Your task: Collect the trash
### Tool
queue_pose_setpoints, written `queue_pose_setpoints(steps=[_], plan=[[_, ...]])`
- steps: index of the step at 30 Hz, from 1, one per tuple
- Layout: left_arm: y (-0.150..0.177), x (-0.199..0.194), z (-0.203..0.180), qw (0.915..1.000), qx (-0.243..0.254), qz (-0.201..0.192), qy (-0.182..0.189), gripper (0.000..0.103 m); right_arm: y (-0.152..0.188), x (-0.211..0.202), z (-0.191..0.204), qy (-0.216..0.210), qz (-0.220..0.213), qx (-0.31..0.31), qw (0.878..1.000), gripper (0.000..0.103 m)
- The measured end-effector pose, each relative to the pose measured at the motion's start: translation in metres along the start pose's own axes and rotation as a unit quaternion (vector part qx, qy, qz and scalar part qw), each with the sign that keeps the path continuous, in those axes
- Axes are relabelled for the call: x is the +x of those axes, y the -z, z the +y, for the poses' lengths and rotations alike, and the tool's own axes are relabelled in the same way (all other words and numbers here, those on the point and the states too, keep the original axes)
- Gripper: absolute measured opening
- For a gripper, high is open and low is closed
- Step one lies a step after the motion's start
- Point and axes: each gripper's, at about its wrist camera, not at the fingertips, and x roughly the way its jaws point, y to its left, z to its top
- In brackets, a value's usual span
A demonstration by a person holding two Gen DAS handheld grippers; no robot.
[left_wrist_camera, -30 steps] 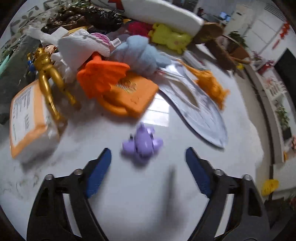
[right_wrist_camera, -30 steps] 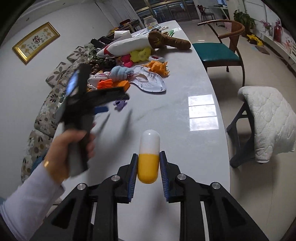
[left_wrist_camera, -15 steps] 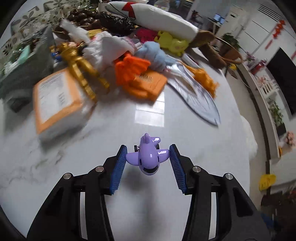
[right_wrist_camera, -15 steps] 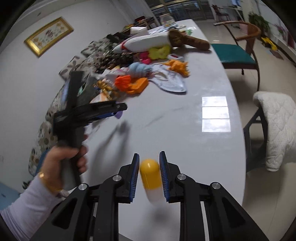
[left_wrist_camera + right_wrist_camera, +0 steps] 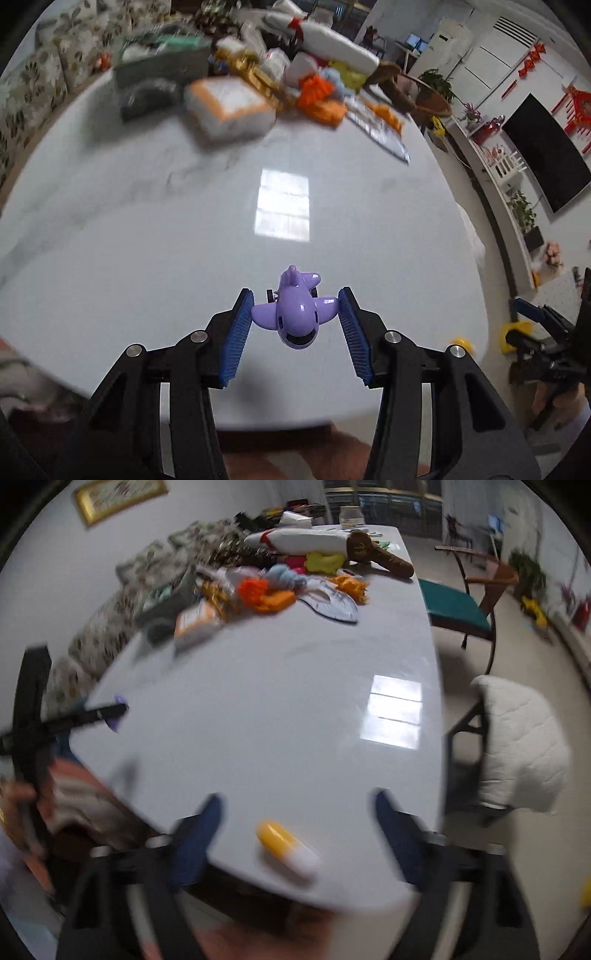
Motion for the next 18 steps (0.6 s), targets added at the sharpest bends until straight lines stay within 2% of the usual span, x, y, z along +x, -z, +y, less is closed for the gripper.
queue_pose_setpoints(steps=[1, 2, 3, 4, 5, 6, 7, 8, 9, 11, 15, 18], plan=[[0.007, -0.002, 0.004, 0.9999, -0.009, 0.002, 0.007, 0.047, 0.006, 0.003, 0.001, 0.003, 0.01, -0.008, 1.0, 0.08], [0.012, -0.004, 0.008, 0.9997, -0.017, 0.006, 0.014, 0.047, 0.013, 0.013, 0.003, -0.019, 0.034, -0.016, 0.999, 0.065], [0.016, -0.006, 0.01, 0.9996, -0.019, 0.008, 0.018, 0.047, 0.016, 0.026, 0.008, -0.024, 0.05, -0.031, 0.998, 0.06], [0.018, -0.007, 0.011, 0.9996, -0.018, 0.009, 0.019, 0.047, 0.018, 0.042, 0.015, -0.009, 0.07, -0.057, 0.996, 0.056], [0.021, -0.009, 0.011, 0.9997, -0.014, 0.008, 0.018, 0.047, 0.02, 0.053, 0.021, 0.005, 0.085, -0.08, 0.993, 0.06], [0.023, -0.013, 0.01, 0.9998, -0.007, 0.006, 0.017, 0.047, 0.021, 0.057, 0.024, -0.006, 0.079, -0.089, 0.993, 0.057], [0.023, -0.016, 0.01, 0.9999, -0.001, 0.004, 0.012, 0.047, 0.02, 0.06, 0.025, -0.011, 0.077, -0.091, 0.993, 0.049], [0.02, -0.013, 0.009, 0.9999, 0.001, 0.005, 0.011, 0.047, 0.018, 0.066, 0.026, -0.004, 0.088, -0.099, 0.991, 0.026], [0.021, -0.016, 0.01, 0.9999, 0.002, 0.006, 0.015, 0.047, 0.018, 0.071, 0.027, 0.009, 0.098, -0.111, 0.989, 0.02], [0.022, -0.018, 0.012, 0.9998, 0.002, 0.005, 0.019, 0.047, 0.019, 0.078, 0.02, 0.016, 0.098, -0.108, 0.989, 0.028], [0.023, -0.022, 0.015, 0.9998, -0.002, 0.001, 0.019, 0.047, 0.023, 0.087, 0.013, 0.019, 0.078, -0.115, 0.99, 0.029], [0.023, -0.022, 0.014, 0.9998, -0.004, 0.001, 0.021, 0.047, 0.018, 0.092, 0.0, 0.017, 0.068, -0.096, 0.993, 0.029]])
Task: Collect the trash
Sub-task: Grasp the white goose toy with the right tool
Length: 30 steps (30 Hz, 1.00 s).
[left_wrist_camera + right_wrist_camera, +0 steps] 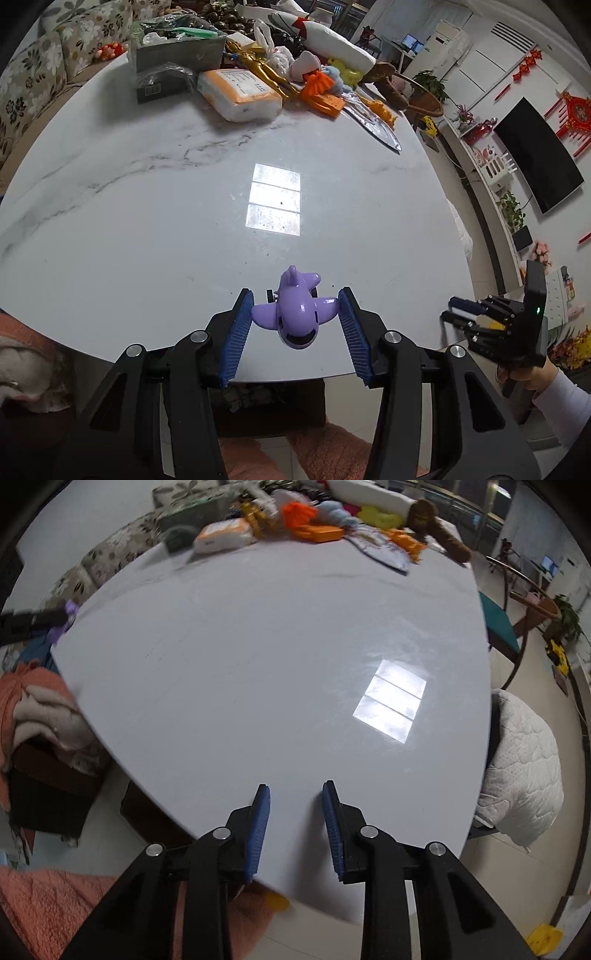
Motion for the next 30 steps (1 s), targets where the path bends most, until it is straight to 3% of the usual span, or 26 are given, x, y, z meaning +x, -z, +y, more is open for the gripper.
queue_pose_setpoints(steps=[1, 2, 4, 7, 9, 11, 12, 17, 22, 24, 28, 29, 30], plan=[[-0.001, -0.001, -0.001, 1.0, -0.001, 0.0, 0.005, 0.047, -0.002, 0.0, -0.01, -0.011, 0.003, 0.023, 1.0, 0.03], [-0.002, -0.002, -0.002, 1.0, 0.002, -0.004, 0.007, 0.047, -0.003, -0.005, -0.016, -0.021, -0.001, 0.038, 0.999, 0.042], [-0.002, -0.003, -0.006, 0.9999, 0.007, -0.008, 0.01, 0.047, -0.004, -0.017, -0.023, -0.032, -0.021, 0.06, 0.997, 0.056], [-0.004, -0.001, -0.012, 0.9998, 0.013, -0.005, 0.014, 0.047, -0.015, -0.028, -0.031, -0.036, -0.047, 0.089, 0.994, 0.056], [-0.004, 0.002, -0.015, 0.9998, 0.013, -0.003, 0.016, 0.047, -0.035, -0.03, -0.038, -0.034, -0.071, 0.103, 0.991, 0.06], [-0.005, 0.004, -0.017, 0.9998, 0.012, -0.001, 0.014, 0.047, -0.068, -0.026, -0.039, -0.019, -0.092, 0.096, 0.991, 0.077], [-0.005, 0.006, -0.018, 0.9999, 0.011, 0.001, 0.01, 0.047, -0.091, -0.02, -0.042, -0.013, -0.101, 0.09, 0.991, 0.08], [-0.005, 0.012, -0.021, 0.9999, -0.013, 0.002, 0.007, 0.047, -0.206, 0.017, -0.071, -0.003, -0.116, 0.093, 0.989, 0.072], [-0.007, 0.021, -0.024, 0.999, -0.043, -0.005, 0.003, 0.047, -0.288, 0.053, -0.069, -0.044, -0.119, 0.085, 0.988, 0.074], [-0.009, 0.025, -0.025, 0.9984, -0.056, -0.01, 0.001, 0.047, -0.304, 0.058, -0.06, -0.059, -0.121, 0.091, 0.987, 0.075], [-0.013, 0.028, -0.027, 0.9963, -0.082, -0.024, -0.001, 0.047, -0.348, 0.079, -0.051, -0.15, -0.108, 0.163, 0.969, 0.075], [-0.014, 0.028, -0.026, 0.9955, -0.09, -0.029, -0.002, 0.047, -0.358, 0.086, -0.046, -0.157, -0.099, 0.178, 0.966, 0.075], [-0.015, 0.027, -0.026, 0.9949, -0.096, -0.032, -0.001, 0.047, -0.368, 0.092, -0.037, -0.147, -0.093, 0.164, 0.971, 0.075]])
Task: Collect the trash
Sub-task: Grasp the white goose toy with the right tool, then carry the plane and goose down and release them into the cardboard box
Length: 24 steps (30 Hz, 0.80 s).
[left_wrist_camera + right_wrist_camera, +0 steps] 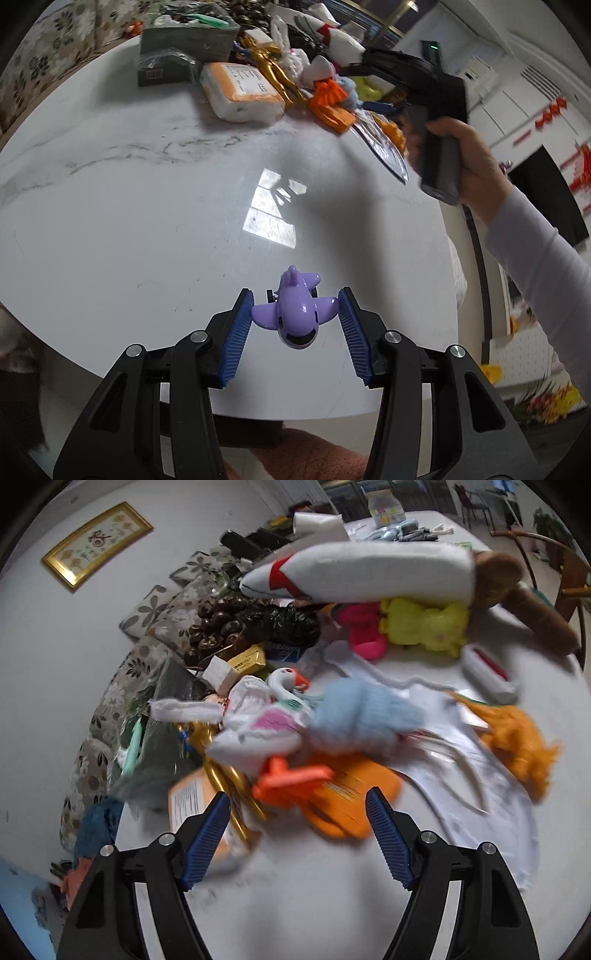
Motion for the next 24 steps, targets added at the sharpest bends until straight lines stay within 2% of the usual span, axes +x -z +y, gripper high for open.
queue_pose_setpoints(steps=[1, 3, 4, 6, 7, 10, 13, 15, 18, 19, 22, 24], plan=[[-0.001, 0.0, 0.0, 1.0, -0.005, -0.003, 0.0, 0.047, -0.003, 0.006, 0.01, 0.017, 0.004, -0.023, 1.0, 0.075], [-0.001, -0.001, 0.002, 0.9999, -0.014, -0.009, -0.005, 0.047, -0.008, 0.028, 0.04, 0.078, 0.017, -0.105, 0.991, 0.075], [-0.001, -0.002, 0.003, 0.9998, -0.018, -0.011, -0.006, 0.047, -0.01, 0.036, 0.047, 0.094, 0.025, -0.122, 0.988, 0.076], [0.0, -0.004, 0.007, 0.9995, -0.027, -0.015, -0.011, 0.047, -0.016, 0.061, 0.059, 0.13, 0.051, -0.148, 0.979, 0.068], [0.0, -0.004, 0.009, 0.9993, -0.03, -0.015, -0.014, 0.047, -0.018, 0.066, 0.06, 0.137, 0.054, -0.15, 0.978, 0.054], [0.0, -0.007, 0.014, 0.9989, -0.041, -0.017, -0.016, 0.047, -0.026, 0.075, 0.059, 0.134, 0.068, -0.135, 0.979, 0.049], [-0.001, -0.012, 0.018, 0.9991, -0.037, -0.019, -0.012, 0.047, -0.029, 0.05, 0.052, 0.101, 0.043, -0.096, 0.989, 0.048], [-0.004, -0.014, 0.02, 0.9993, -0.034, -0.018, -0.007, 0.047, -0.03, 0.019, 0.045, 0.046, 0.028, -0.062, 0.997, 0.048], [-0.011, -0.023, 0.022, 0.9994, -0.026, -0.021, 0.008, 0.047, -0.025, -0.028, 0.034, -0.023, 0.012, -0.012, 1.0, 0.048], [-0.013, -0.027, 0.022, 0.9995, -0.019, -0.024, 0.01, 0.047, -0.017, -0.052, 0.032, -0.052, 0.004, 0.0, 0.999, 0.048], [-0.014, -0.041, 0.021, 0.9995, 0.004, -0.024, 0.022, 0.047, 0.014, -0.106, 0.04, -0.091, -0.011, -0.009, 0.996, 0.048], [-0.01, -0.053, 0.023, 0.9991, 0.024, -0.019, 0.029, 0.047, 0.054, -0.146, 0.046, -0.13, -0.012, -0.011, 0.991, 0.048]])
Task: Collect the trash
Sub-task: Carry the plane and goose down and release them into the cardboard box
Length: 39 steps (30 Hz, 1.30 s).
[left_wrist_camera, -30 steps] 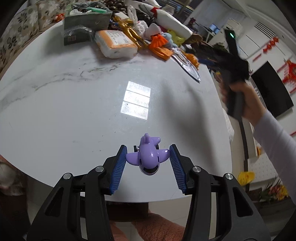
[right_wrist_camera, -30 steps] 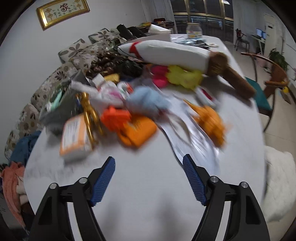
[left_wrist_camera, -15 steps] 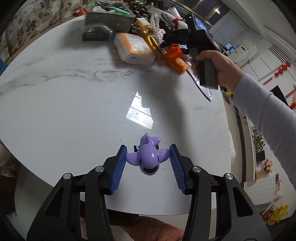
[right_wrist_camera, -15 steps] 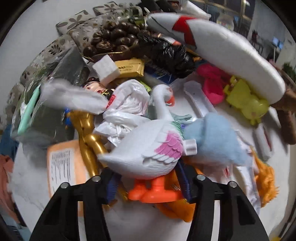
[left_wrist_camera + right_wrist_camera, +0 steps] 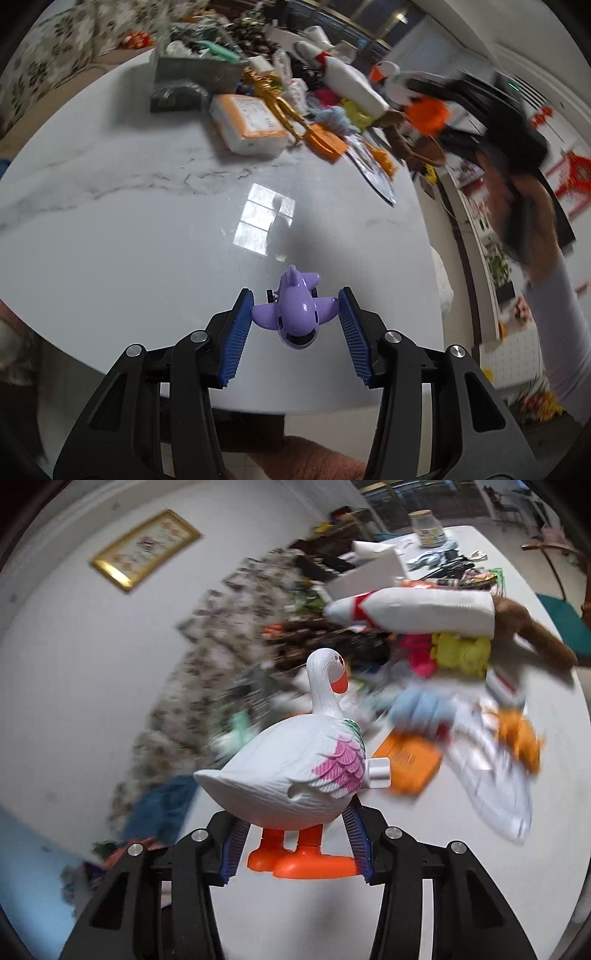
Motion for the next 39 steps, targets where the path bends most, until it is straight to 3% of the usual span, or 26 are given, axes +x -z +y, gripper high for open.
queue_pose_setpoints(steps=[4, 7, 11, 16, 19, 22, 23, 25, 26, 28, 30, 31, 35, 39], plan=[[0.021, -0.025, 0.008, 0.9988, 0.039, 0.029, 0.009, 0.047, 0.093, -0.048, 0.034, -0.027, 0.016, -0.017, 0.999, 0.048], [0.052, -0.042, 0.024, 0.9953, 0.06, 0.073, 0.019, 0.047, 0.179, -0.062, 0.059, -0.031, 0.06, -0.012, 0.998, 0.045], [0.104, -0.043, 0.052, 0.9859, 0.083, 0.144, 0.018, 0.047, 0.303, -0.049, 0.089, -0.017, 0.142, 0.011, 0.99, 0.044], [0.164, 0.006, 0.092, 0.9706, 0.081, 0.226, 0.009, 0.047, 0.407, -0.001, 0.072, 0.021, 0.199, 0.096, 0.975, 0.043], [0.199, 0.067, 0.12, 0.9609, 0.079, 0.265, -0.003, 0.047, 0.462, 0.051, 0.028, 0.062, 0.221, 0.147, 0.962, 0.043], [0.228, 0.141, 0.152, 0.9487, 0.063, 0.308, -0.036, 0.047, 0.497, 0.102, -0.018, 0.103, 0.244, 0.171, 0.949, 0.044], [0.236, 0.163, 0.162, 0.9433, 0.052, 0.325, -0.039, 0.05, 0.511, 0.124, -0.04, 0.129, 0.254, 0.184, 0.941, 0.059], [0.251, 0.206, 0.182, 0.9277, 0.051, 0.36, -0.085, 0.064, 0.53, 0.158, -0.073, 0.177, 0.279, 0.205, 0.921, 0.087], [0.254, 0.227, 0.195, 0.919, 0.047, 0.378, -0.102, 0.069, 0.535, 0.168, -0.084, 0.195, 0.286, 0.208, 0.915, 0.084], [0.261, 0.248, 0.211, 0.9045, 0.033, 0.402, -0.138, 0.069, 0.546, 0.183, -0.1, 0.22, 0.306, 0.221, 0.899, 0.084], [0.263, 0.257, 0.218, 0.8947, 0.012, 0.424, -0.141, 0.069, 0.554, 0.185, -0.109, 0.259, 0.315, 0.239, 0.881, 0.084], [0.262, 0.256, 0.218, 0.8926, 0.012, 0.426, -0.148, 0.069, 0.555, 0.18, -0.107, 0.257, 0.308, 0.242, 0.884, 0.085], [0.248, 0.225, 0.205, 0.8998, 0.02, 0.409, -0.15, 0.073, 0.534, 0.154, -0.081, 0.258, 0.294, 0.202, 0.898, 0.088], [0.228, 0.172, 0.182, 0.9134, 0.008, 0.384, -0.136, 0.077, 0.497, 0.119, -0.034, 0.257, 0.272, 0.14, 0.917, 0.091]])
